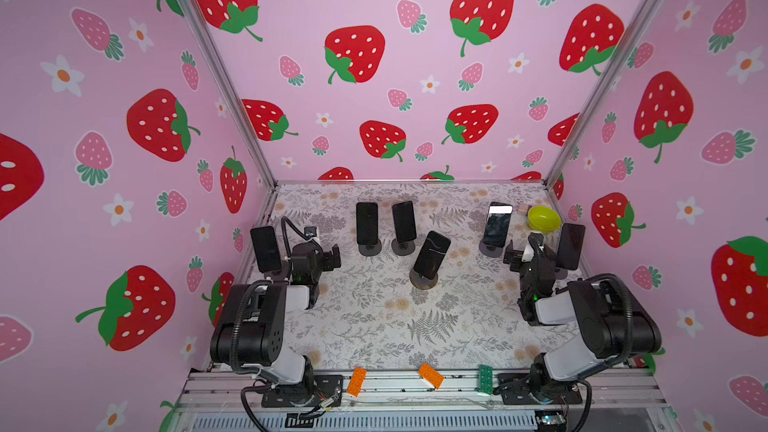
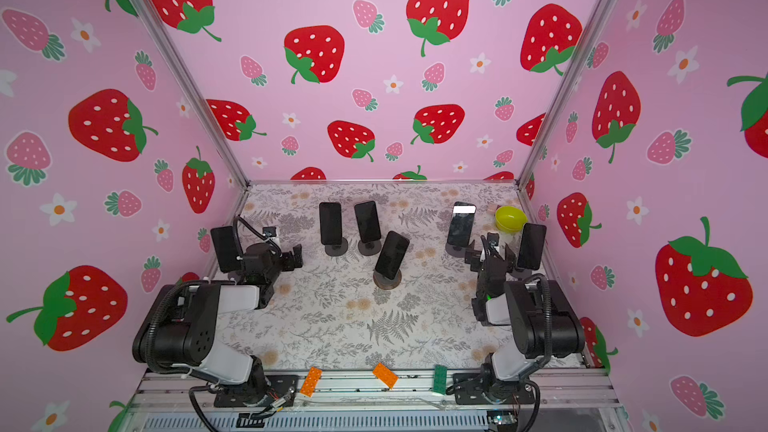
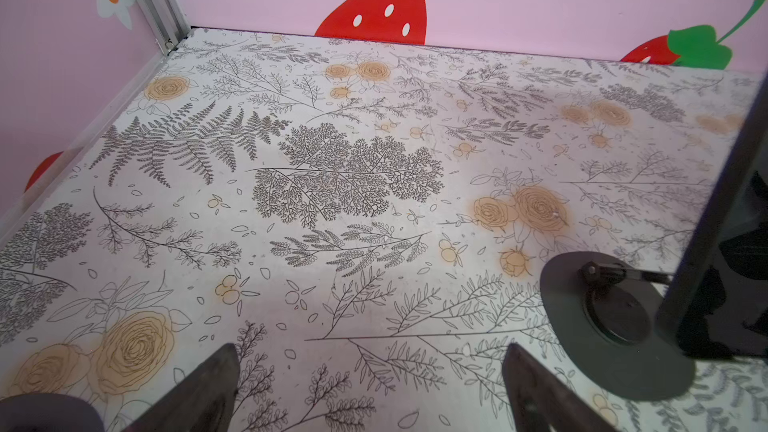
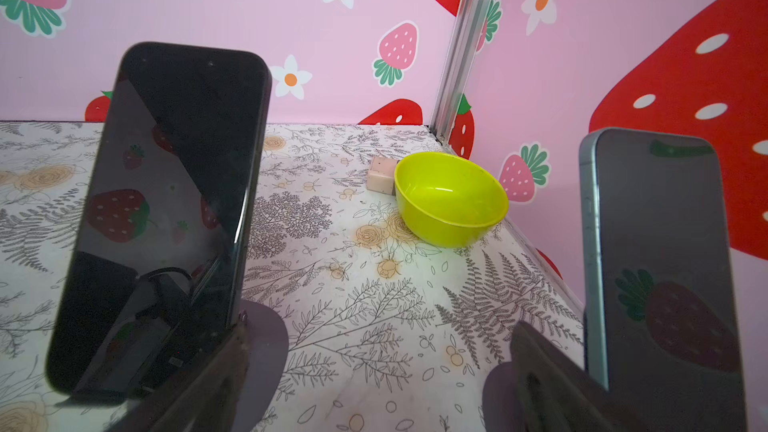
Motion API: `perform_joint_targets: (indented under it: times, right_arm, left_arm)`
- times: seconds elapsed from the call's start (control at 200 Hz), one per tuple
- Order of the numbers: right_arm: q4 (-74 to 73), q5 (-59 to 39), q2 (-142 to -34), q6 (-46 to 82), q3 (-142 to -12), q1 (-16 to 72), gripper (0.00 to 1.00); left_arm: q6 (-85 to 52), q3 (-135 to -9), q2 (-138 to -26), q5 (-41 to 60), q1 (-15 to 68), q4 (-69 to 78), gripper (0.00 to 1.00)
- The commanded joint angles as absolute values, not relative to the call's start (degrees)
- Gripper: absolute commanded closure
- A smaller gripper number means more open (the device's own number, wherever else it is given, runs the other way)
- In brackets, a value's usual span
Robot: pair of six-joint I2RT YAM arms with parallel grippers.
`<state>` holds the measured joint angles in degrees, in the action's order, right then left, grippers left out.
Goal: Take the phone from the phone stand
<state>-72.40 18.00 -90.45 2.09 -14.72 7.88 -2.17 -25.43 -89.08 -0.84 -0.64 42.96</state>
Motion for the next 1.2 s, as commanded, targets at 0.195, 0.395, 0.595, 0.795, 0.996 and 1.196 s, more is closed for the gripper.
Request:
perform_joint_targets:
  times: [0.195, 0.395, 0.595, 0.795, 0.996, 1.196]
  right_arm:
    - [-74.07, 17.97, -90.20, 2.77, -14.24, 7.91, 0.00]
    - [-74.01, 17.94, -90.26, 2.73, -14.24, 7.87, 0.00]
    - [-73.99, 17.93, -90.24, 2.74, -14.28, 7.91, 0.00]
    - [-73.96, 18.01, -90.29, 2.73, -14.33, 7.93, 0.00]
    - [-74.28, 17.91, -90.13, 2.75, -14.06, 7.91, 0.00]
    - [-78.71, 17.38, -86.66, 2.51, -10.01, 8.08, 0.00]
  left_arm:
    - [-1.49, -26.46, -88.82, -0.36, -0.88, 43.26, 0.01]
    - [-1.76, -26.46, -88.87, 0.31, -1.33, 43.25, 0.01]
    - [-1.76, -26.47, -88.90, 0.33, -1.32, 43.30, 0.01]
    - [-1.70, -26.46, -88.90, 0.33, -1.31, 43.29, 0.01]
    - [-1.50, -26.29, -88.77, 0.23, -1.31, 43.44, 0.01]
    - [-0.97, -24.88, -87.39, 0.93, -0.99, 44.91, 0.01]
